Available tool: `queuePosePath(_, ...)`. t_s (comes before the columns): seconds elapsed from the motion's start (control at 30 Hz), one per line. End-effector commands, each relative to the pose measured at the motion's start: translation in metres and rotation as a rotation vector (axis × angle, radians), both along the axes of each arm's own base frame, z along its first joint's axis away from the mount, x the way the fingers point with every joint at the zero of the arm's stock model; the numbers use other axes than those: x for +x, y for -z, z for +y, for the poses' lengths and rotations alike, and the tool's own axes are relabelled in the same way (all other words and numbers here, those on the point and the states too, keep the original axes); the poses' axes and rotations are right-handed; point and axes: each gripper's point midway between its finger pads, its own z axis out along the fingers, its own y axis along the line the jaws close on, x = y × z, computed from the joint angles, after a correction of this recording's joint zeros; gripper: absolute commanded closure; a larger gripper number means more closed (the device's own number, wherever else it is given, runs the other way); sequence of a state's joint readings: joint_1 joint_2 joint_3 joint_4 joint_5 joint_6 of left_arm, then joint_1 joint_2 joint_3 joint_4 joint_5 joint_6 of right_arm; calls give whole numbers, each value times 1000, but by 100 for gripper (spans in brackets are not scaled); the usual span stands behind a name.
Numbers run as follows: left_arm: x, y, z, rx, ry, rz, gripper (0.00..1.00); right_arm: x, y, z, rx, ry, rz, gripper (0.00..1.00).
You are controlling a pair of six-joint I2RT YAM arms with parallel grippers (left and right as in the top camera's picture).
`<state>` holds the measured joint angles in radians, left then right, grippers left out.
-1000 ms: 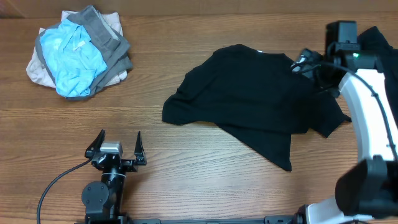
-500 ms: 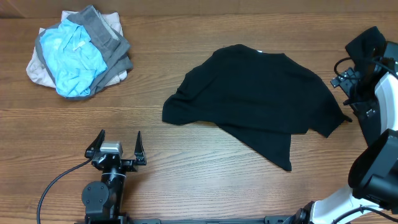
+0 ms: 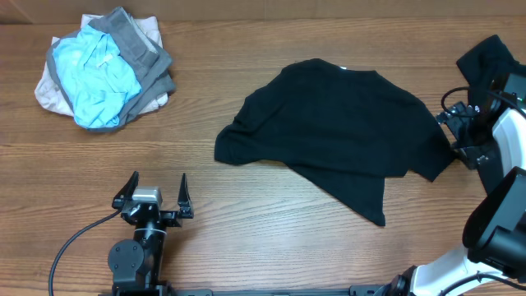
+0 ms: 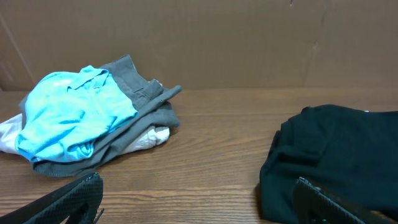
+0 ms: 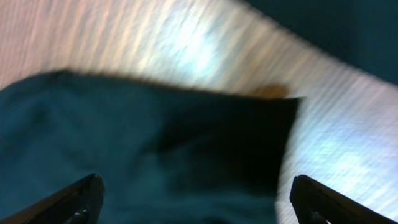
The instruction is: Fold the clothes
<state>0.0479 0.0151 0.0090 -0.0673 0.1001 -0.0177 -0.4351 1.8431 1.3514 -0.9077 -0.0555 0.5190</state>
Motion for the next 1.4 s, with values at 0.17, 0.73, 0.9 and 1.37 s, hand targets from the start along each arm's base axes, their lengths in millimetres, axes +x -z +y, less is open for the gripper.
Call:
queuePosePath(0.17, 0, 0, 2, 23, -6, -7, 0, 34, -5, 121, 155, -380, -79, 0)
queuePosePath(0.73, 0, 0, 2, 23, -6, -7, 0, -11, -41, 310, 188, -928, -98, 0)
queuePosePath(0.9, 0, 0, 2, 23, -6, -7, 0, -12, -35, 362, 44, -1073, -157, 0)
queuePosePath(1.37, 0, 0, 2, 23, -6, -7, 0, -14, 4, 400, 14, -1050, -127, 5)
